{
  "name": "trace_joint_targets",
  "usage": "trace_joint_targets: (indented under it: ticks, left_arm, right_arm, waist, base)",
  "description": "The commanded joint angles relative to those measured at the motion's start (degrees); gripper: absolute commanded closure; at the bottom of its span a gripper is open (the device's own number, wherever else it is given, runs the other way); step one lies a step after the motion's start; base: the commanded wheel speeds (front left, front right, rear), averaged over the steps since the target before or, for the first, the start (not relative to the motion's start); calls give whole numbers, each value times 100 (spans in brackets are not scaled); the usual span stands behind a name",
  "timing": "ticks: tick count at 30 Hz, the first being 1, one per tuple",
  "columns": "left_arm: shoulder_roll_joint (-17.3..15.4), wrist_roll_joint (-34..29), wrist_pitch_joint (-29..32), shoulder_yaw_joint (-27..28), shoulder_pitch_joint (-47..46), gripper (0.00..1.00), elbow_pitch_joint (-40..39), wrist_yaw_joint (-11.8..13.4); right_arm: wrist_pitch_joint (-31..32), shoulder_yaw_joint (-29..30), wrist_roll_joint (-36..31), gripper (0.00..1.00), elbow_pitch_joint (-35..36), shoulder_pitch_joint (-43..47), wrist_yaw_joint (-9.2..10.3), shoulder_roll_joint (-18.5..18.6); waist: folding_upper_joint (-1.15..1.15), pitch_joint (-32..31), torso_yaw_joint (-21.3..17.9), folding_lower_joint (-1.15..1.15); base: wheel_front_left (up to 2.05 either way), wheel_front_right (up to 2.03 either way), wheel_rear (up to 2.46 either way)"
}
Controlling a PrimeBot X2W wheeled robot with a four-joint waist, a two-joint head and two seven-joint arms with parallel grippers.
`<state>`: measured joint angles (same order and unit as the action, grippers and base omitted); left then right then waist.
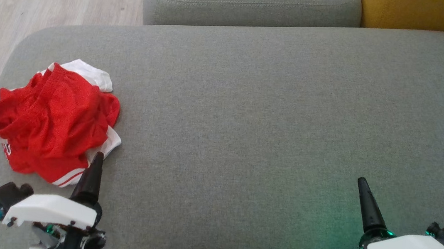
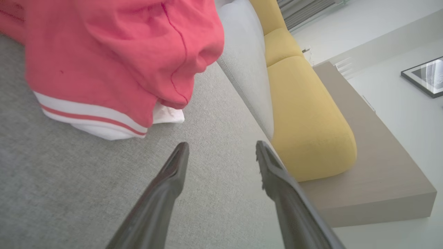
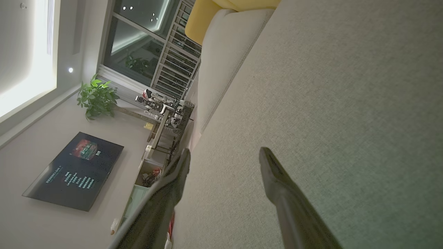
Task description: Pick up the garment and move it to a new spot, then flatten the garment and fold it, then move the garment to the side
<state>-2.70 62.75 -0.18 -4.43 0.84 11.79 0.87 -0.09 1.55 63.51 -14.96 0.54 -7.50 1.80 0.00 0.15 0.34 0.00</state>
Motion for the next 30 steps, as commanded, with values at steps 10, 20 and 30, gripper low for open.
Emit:
trace_joint_targets:
  ticks: [10,20,30]
  left_arm:
    - [-268,-840,-218,-321,-379,0,-361,393]
    - [-456,-1561,-385,-751,-508,0,-559,893]
    - [-644,-2322,-569,-1181,-626,0,-856,1320]
  right_arm:
    - [-210,-235,-858,0,398,-301,0,44]
    - [-379,-364,-1600,0,528,-334,0,52]
    - [-566,-545,-2394,0,687,-367,1,62]
  waist:
    - [0,14,-1,0]
    - [0,28,16,0]
    - [0,13,29,0]
  base:
    - [0,0,0]
    - [0,0,0]
    - [0,0,0]
